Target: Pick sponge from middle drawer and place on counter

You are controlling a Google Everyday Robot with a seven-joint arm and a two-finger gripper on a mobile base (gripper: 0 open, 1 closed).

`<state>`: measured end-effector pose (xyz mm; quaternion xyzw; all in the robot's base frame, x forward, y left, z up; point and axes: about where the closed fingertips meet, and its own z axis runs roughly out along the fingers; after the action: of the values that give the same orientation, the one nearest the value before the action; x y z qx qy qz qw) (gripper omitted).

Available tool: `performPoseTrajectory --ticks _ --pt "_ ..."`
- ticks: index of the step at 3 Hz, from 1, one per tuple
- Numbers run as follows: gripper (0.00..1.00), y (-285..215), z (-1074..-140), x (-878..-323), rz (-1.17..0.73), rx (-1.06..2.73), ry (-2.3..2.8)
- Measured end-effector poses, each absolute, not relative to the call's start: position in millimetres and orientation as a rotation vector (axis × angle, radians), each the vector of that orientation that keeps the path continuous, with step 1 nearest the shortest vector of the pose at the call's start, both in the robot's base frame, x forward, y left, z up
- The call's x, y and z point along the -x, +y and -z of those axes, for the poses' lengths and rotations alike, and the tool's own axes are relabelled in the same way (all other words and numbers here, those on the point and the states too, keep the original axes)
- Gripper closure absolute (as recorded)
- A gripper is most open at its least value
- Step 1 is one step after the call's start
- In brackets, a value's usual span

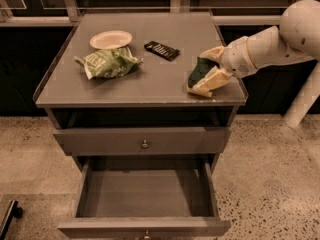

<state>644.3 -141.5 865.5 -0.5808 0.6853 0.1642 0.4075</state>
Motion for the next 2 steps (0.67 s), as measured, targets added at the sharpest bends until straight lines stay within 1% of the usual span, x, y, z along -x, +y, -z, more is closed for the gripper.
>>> performPoseTrajectory --ticks 2 --pt "0.13 -141.4 -865.5 -644.3 -0.414 1.464 1.728"
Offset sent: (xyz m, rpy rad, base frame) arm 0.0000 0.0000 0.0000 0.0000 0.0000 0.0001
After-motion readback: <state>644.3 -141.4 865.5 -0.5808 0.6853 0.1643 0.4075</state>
